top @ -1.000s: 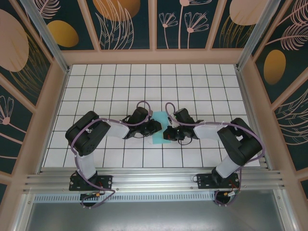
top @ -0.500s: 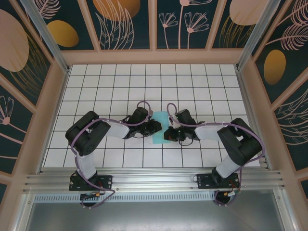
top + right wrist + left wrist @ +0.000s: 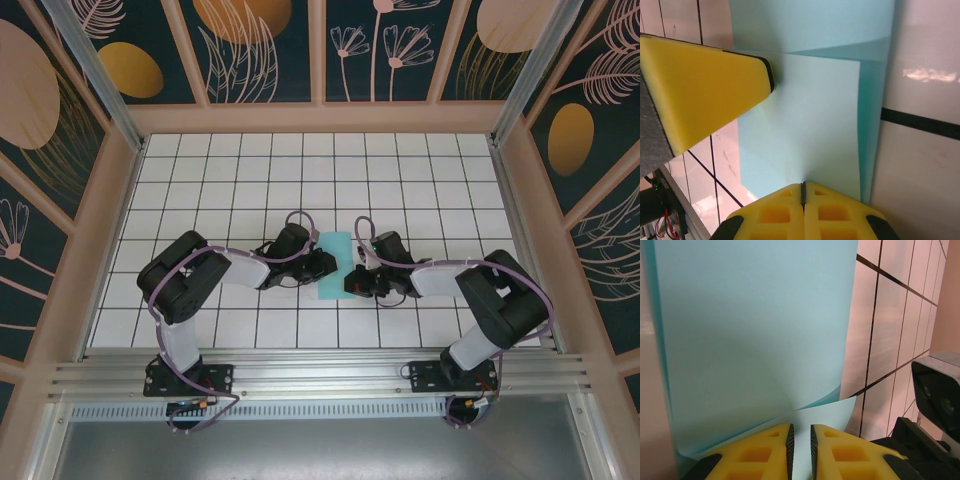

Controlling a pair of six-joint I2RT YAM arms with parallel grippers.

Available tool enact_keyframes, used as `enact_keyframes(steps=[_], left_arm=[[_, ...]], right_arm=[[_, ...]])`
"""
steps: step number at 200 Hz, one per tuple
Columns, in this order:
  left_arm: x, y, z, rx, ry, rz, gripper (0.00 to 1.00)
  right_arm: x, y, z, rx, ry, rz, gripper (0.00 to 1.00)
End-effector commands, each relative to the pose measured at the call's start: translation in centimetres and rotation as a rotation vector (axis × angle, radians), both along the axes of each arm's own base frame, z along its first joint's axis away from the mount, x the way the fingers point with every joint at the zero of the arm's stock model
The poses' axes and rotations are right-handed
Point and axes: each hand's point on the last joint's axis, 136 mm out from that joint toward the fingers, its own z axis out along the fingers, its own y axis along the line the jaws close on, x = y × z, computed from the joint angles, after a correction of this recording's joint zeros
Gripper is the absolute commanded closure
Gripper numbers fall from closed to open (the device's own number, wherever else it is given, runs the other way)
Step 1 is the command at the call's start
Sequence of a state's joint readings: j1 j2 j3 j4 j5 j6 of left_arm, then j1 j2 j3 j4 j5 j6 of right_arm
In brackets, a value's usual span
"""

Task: Fold a paper plane with a square sheet of paper (pick it up from the middle)
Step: Fold the triangle a second time at the center of the table.

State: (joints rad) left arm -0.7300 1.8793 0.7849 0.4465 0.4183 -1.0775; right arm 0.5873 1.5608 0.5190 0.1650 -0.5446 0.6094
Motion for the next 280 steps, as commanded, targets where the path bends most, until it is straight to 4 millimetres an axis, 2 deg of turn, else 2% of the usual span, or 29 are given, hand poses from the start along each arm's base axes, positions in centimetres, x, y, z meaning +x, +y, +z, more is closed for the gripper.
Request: enact_keyframes(steps=[1,65,125,187,198,227,249,266,280], left_arm=[[-1.3,2.8,-4.5,0.149,0.063,0.025,0.79],[-1.3,2.7,-4.4,0.15,0.06,0.021,0.79],[-1.2,3.0,-4.4,0.167,0.052,0.028,0.79],[-1.2,2.9,-4.5,0.167,0.052,0.026,0.8],[-1.1,2.9,-4.5,0.166,0.053,0.025,0.79],[-1.1,2.7,-4.6,0.163,0.055,0.015,0.79],[-1.0,2.5,-4.4,0.159,0.051,0.012,0.79],[-0.9,2.5,-4.2,0.163,0.046,0.008,0.79],[-0.9,2.4,-4.0,0.161,0.043,0.007,0.79]], right_arm=[[-4.2,-3.5,-3.3,-0.139,0.181,-0.022,0.96],[-6.2,-5.4,-4.3,-0.202,0.229,-0.041,0.95],[-7.2,-6.1,-4.6,-0.217,0.253,-0.039,0.95],[-6.9,-6.4,-3.3,-0.216,0.224,-0.039,0.94],[-6.2,-5.9,-2.4,-0.193,0.204,-0.042,0.94],[-3.6,-3.6,1.6,-0.081,0.104,-0.046,0.93],[-2.1,-2.3,3.6,-0.011,0.051,-0.055,0.92],[-1.7,-1.2,4.0,0.04,0.045,-0.053,0.92],[-1.3,-0.5,3.5,0.048,0.054,-0.049,0.92]])
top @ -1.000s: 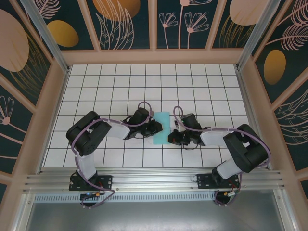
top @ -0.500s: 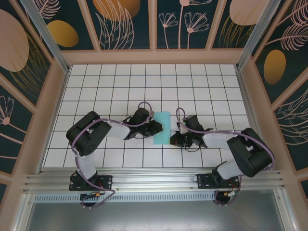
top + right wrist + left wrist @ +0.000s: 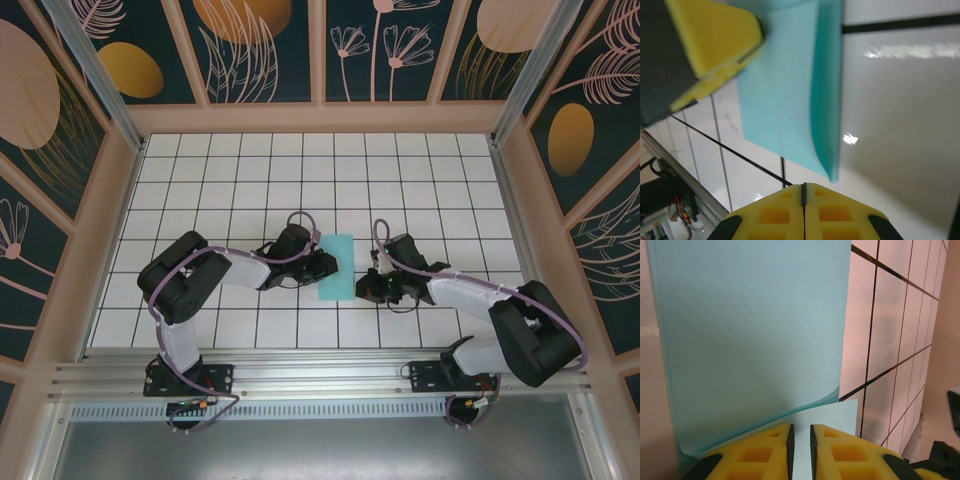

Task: Fold a paper plane with a square sheet of paper (pick it up from the middle)
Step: Fold the triangle a second time at the center of the table.

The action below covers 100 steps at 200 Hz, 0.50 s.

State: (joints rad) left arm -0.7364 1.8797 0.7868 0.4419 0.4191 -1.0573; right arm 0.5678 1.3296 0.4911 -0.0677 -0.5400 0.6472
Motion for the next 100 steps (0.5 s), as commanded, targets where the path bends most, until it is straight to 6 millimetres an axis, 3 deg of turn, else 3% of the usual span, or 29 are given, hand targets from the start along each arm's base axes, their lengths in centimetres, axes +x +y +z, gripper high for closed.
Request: enact_keyframes(steps=[1,29,82,100], left_arm=[[-0.6,2.6,-4.0,0.155,0.054,0.027,0.79],[-0.4,2.3,-3.6,0.143,0.049,0.023,0.78],[-0.1,1.8,-2.9,0.128,0.032,0.014,0.77],[0.3,1.3,-1.6,0.103,-0.001,-0.004,0.74]], right_arm=[[1.0,1.8,0.8,0.063,0.004,-0.001,0.92],[1.5,2.4,-0.3,0.031,0.018,0.015,0.93],[0.1,0.1,-4.6,-0.097,0.103,0.002,0.93],[-0.9,-0.6,-5.9,-0.125,0.149,0.001,0.94]])
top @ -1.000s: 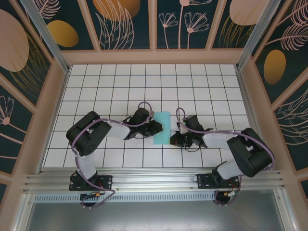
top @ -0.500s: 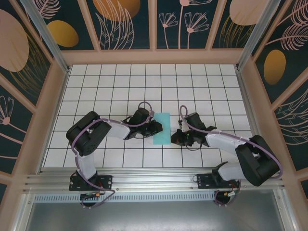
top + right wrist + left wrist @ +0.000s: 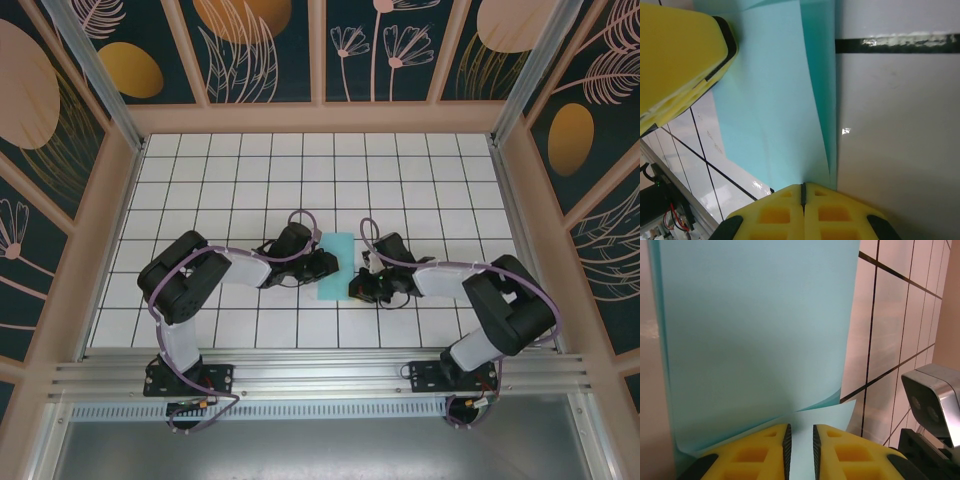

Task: Fold a paper plane with a square sheet of paper (pick it up from the middle)
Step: Fold the triangle a second time at the center of the table.

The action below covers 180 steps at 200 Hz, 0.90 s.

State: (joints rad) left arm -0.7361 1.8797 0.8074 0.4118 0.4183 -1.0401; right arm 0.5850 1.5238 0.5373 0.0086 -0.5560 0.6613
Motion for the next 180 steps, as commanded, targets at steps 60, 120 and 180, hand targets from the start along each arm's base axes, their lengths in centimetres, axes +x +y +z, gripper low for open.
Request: enact_keyframes(steps=[60,120,180], left_arm=[[1.5,-0.1,4.9,-0.024,-0.117,-0.005,0.71],[-0.7,0.7,4.2,-0.088,-0.021,0.027,0.94],[-2.3,-1.1,3.2,-0.083,0.005,-0.024,0.92]], right_arm=[[-1.8,-2.2,-3.4,-0.096,0.081,-0.042,0.95],[-1.5,-2.2,-3.4,-0.093,0.077,-0.071,0.95],[-1.6,-2.5,-3.8,-0.106,0.082,-0.085,0.95]])
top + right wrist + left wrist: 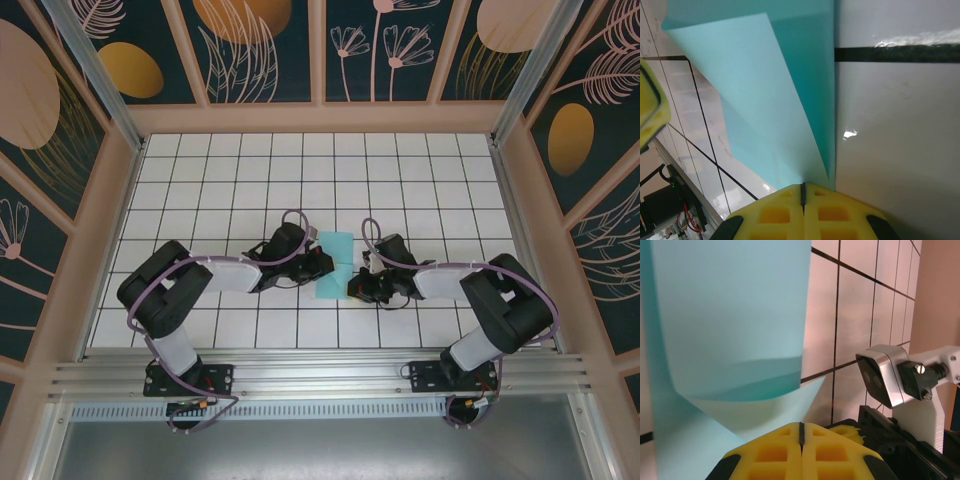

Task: Fold a paper plane with a square sheet of paper (pick it up from the middle)
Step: Fold the triangle a second time at the center of the table.

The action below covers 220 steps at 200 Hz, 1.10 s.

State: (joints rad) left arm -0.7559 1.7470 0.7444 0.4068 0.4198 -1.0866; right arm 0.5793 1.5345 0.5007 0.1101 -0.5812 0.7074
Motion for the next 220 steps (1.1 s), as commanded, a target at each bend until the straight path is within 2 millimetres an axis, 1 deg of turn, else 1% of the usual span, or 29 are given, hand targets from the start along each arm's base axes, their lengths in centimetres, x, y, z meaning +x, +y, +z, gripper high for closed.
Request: enact_keyframes(steps=[1,27,74,110,124,151,181,220], left_arm=[[-0.8,-1.4,0.0,-0.028,0.015,-0.033,0.92],[-1.8,-1.7,-1.2,-0.011,0.034,-0.057,0.9],[-1.8,-1.8,-2.0,-0.012,0.041,-0.059,0.88],[-1.7,-0.9,-3.8,0.066,0.05,-0.042,0.88],[-1.4,-0.3,-4.6,0.116,0.046,-0.019,0.88],[-0.7,0.7,-5.4,0.179,0.034,0.031,0.88],[0.0,1.3,-5.6,0.223,0.022,0.061,0.88],[1.2,1.3,-4.7,0.213,-0.009,0.08,0.86]], right_arm=[[-1.8,-2.9,-3.7,-0.155,0.086,-0.056,0.95],[-1.9,-2.9,-3.9,-0.156,0.092,-0.056,0.95],[-2.1,-3.0,-4.4,-0.167,0.104,-0.053,0.95],[-2.2,-3.2,-4.5,-0.176,0.107,-0.05,0.95],[-2.3,-3.3,-4.5,-0.182,0.106,-0.049,0.96],[-2.4,-3.5,-4.5,-0.196,0.109,-0.043,0.98],[-2.6,-3.8,-4.7,-0.219,0.114,-0.039,0.99],[-2.9,-4.4,-5.2,-0.252,0.125,-0.04,1.0]])
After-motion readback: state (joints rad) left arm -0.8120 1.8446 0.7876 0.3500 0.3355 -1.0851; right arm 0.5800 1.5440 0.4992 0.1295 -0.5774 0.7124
